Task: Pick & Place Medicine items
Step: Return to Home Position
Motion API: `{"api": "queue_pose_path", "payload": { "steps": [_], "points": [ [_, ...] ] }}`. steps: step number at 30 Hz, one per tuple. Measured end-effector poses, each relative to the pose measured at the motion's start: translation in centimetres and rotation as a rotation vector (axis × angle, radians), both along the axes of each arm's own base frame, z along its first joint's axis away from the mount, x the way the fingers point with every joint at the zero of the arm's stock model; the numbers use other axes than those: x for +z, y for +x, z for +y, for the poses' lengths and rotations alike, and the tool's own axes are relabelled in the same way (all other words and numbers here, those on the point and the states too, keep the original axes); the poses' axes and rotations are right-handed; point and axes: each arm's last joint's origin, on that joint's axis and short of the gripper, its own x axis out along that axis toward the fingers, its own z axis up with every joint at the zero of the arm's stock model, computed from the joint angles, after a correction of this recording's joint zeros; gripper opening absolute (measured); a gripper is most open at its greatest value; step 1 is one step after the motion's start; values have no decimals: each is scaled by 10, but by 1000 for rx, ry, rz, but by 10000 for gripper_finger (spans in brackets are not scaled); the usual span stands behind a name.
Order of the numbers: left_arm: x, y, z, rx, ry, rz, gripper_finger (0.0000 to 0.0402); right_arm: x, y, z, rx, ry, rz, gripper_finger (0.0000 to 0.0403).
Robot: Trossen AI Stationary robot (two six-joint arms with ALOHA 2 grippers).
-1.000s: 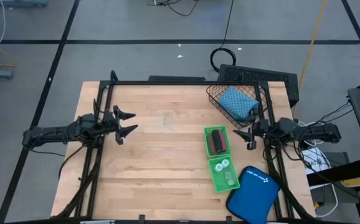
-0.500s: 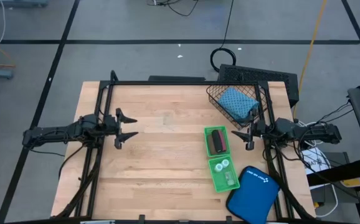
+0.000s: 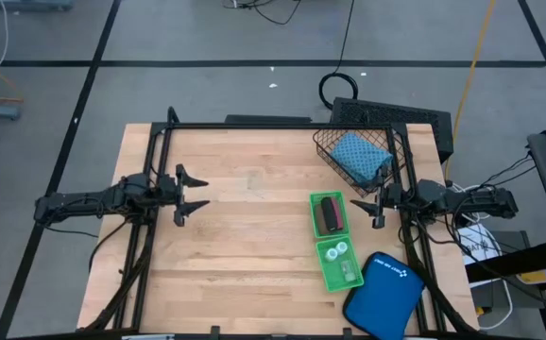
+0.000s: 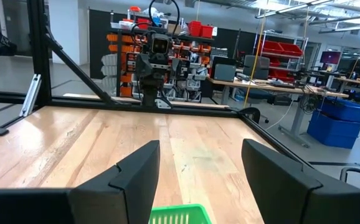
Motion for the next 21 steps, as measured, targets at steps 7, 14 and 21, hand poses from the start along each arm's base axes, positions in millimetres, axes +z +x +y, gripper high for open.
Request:
{"api": "queue_pose_path", "payload": {
  "steps": [7,14,21],
  "points": [
    [0,0,0,2,-1,5,280,0,0,0,0,-1,4,218],
    [-1,0,0,2,-2,10,280,-1,0,0,-2,-7,7,217],
    [-3,0,0,3,-9,27,280,-1,0,0,-4,-23,10,221]
  ]
}}
